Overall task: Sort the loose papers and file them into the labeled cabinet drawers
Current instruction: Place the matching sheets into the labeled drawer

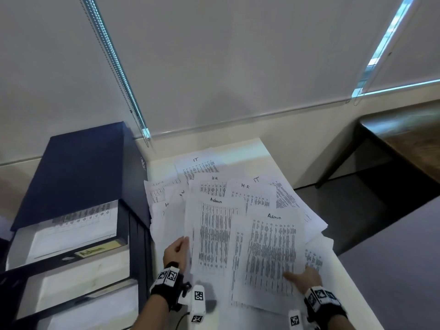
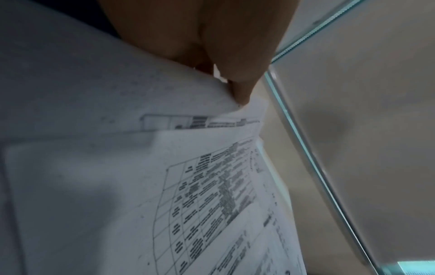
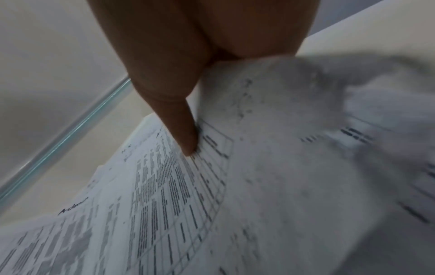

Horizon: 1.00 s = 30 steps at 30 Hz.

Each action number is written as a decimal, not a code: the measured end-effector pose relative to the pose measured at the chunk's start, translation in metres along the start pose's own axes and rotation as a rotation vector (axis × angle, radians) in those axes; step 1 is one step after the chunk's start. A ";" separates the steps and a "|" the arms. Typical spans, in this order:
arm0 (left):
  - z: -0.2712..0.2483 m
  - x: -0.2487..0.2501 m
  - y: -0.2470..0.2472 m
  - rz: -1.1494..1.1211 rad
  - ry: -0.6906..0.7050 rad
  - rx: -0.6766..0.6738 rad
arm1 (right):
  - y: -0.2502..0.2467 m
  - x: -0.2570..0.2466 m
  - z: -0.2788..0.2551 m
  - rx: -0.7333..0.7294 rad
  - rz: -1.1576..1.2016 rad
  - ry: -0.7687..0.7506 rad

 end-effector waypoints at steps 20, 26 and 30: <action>0.048 0.000 0.008 0.304 -0.249 -0.283 | 0.077 -0.108 0.030 -0.402 -0.146 -0.277; 0.065 -0.016 0.005 0.197 -0.285 -0.302 | 0.084 -0.110 0.050 -0.270 0.040 -0.280; 0.051 0.002 0.000 0.094 -0.242 -0.372 | 0.082 -0.118 0.056 -0.331 0.145 -0.247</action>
Point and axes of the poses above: each hand's wrist, its own z-axis towards the middle knuckle, its own y-axis out of the palm, x = y × z, the point moved 1 cm from there along z, towards the middle knuckle, and after that the axes turned 11 degrees about -x, right-handed, at the moved point
